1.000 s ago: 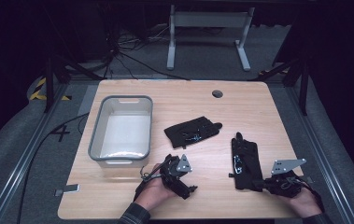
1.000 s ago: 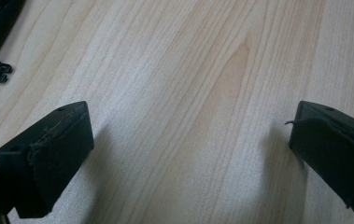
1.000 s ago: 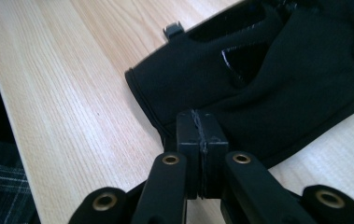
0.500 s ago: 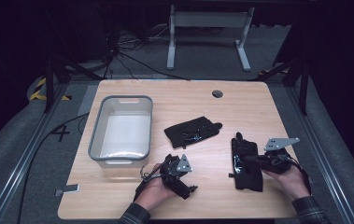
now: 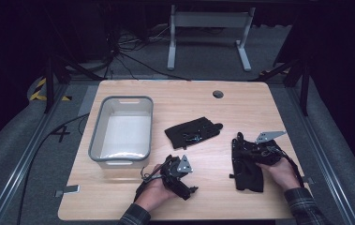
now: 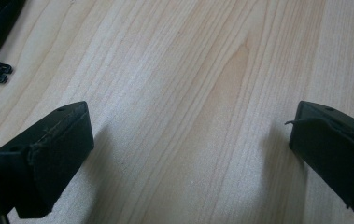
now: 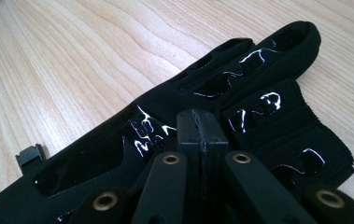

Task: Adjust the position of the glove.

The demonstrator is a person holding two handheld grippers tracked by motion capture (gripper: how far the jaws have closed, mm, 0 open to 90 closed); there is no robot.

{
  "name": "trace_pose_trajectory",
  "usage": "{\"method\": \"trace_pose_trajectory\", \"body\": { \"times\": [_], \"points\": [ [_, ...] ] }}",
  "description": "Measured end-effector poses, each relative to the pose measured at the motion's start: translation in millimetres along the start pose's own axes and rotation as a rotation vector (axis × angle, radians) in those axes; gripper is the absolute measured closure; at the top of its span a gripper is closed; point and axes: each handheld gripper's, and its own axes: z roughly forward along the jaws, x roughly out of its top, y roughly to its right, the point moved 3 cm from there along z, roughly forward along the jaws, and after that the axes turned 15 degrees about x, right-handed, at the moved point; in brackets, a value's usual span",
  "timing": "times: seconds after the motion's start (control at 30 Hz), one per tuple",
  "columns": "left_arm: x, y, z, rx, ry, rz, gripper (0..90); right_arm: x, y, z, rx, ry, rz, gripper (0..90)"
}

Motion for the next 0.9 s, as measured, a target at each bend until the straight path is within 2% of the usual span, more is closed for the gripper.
{"method": "trace_pose_trajectory", "body": {
  "times": [0.17,0.43,0.6,0.73,0.9],
  "points": [
    [0.0,0.0,0.0,0.000,0.000,0.001,0.1,-0.7,-9.6,3.2,0.014,-0.005,-0.002,90.0],
    [0.0,0.0,0.0,0.000,0.000,0.000,0.1,2.1,-38.0,16.4,0.031,-0.023,-0.040,90.0],
    [0.0,-0.1,0.0,0.000,0.000,0.001,0.1,5.8,-51.0,24.2,0.037,-0.033,-0.067,90.0],
    [0.0,0.0,0.0,0.000,0.000,0.000,0.1,4.7,-53.5,16.0,0.044,-0.005,-0.075,90.0],
    [0.0,0.0,0.0,0.000,0.000,0.000,0.1,-12.8,-56.1,-3.7,0.048,0.007,-0.070,90.0]
  ]
}}
